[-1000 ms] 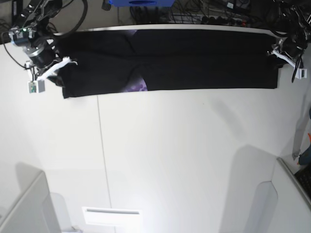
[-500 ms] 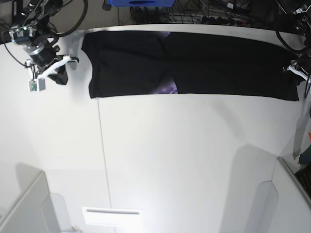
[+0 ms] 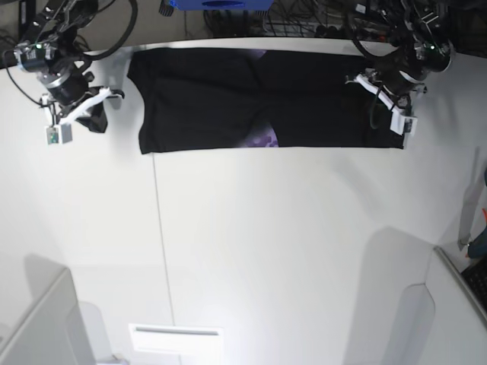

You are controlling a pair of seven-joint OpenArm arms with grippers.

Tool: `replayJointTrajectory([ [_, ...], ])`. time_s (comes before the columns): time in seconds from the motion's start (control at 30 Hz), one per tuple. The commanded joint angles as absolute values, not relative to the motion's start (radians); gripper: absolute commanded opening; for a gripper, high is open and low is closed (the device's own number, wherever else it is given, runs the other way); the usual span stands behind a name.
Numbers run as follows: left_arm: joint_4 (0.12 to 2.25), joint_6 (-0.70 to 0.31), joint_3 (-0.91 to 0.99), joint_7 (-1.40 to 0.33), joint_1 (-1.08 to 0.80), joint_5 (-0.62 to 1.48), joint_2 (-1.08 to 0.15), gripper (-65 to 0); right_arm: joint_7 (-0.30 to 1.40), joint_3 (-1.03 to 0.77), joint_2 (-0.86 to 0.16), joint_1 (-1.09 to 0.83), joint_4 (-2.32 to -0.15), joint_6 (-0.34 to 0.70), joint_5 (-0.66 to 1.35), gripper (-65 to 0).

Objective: Fold the T-shirt properly
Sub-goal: 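Grasp the shirt's side with the left gripper and fold it inward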

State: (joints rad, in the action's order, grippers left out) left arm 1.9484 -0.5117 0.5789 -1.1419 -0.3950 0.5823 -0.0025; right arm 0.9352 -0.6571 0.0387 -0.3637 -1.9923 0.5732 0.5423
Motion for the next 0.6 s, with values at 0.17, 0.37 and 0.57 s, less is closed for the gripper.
replayJointTrajectory([
  [0.17,1.963,-0.449,0.461,-1.122,-0.381,0.602,0.013,-65.0,0.915,-0.661,0.033,-0.361,-2.011,0.573,0.556,-65.0],
  [0.37,1.963,-0.427,0.377,-1.122,-0.361,0.596,0.041,-65.0,0.915,-0.661,0.033,-0.361,-2.011,0.573,0.556,-65.0],
  [0.57,1.963,-0.427,0.351,-1.122,-0.358,0.596,0.045,-65.0,0.915,-0.661,0.033,-0.361,-2.011,0.573,0.556,-65.0],
])
